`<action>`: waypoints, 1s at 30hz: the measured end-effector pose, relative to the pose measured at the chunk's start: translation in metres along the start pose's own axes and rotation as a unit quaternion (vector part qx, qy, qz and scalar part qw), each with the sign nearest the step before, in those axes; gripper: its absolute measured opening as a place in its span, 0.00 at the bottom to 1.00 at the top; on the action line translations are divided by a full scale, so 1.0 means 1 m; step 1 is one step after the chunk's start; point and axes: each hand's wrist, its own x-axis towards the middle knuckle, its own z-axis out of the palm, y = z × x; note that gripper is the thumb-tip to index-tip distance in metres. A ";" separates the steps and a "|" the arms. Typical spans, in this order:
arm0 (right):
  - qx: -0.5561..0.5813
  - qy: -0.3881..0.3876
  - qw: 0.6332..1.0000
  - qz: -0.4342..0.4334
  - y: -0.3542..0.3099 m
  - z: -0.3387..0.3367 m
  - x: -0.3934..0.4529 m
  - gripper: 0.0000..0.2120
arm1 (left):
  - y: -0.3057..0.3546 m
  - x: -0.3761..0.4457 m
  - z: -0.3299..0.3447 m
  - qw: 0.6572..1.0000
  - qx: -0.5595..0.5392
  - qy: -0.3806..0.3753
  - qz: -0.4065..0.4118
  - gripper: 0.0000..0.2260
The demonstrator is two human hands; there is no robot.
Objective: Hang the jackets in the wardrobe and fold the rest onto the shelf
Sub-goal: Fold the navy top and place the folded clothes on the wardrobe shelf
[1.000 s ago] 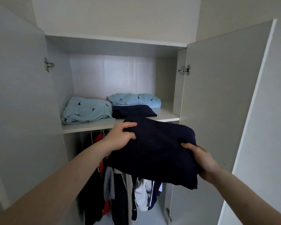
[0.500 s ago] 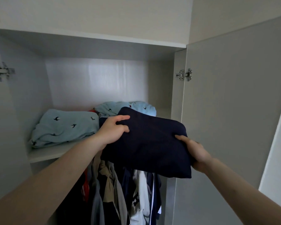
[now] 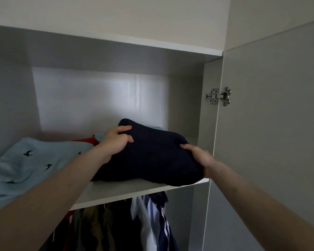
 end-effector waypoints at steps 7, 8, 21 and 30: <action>-0.132 0.051 0.988 -0.063 -0.054 0.010 0.084 0.23 | -0.010 0.065 0.023 1.000 -0.013 -0.004 -0.007 0.27; -0.157 0.054 0.984 -0.070 -0.062 0.011 0.094 0.23 | -0.014 0.074 0.028 1.000 -0.012 -0.008 -0.008 0.27; -0.510 0.148 0.841 -0.101 -0.120 0.023 0.212 0.25 | -0.081 0.148 0.133 0.984 -0.062 -0.158 -0.062 0.42; -0.618 0.208 0.750 -0.110 -0.112 0.008 0.266 0.17 | -0.081 0.161 0.193 0.951 -0.052 -0.300 -0.059 0.41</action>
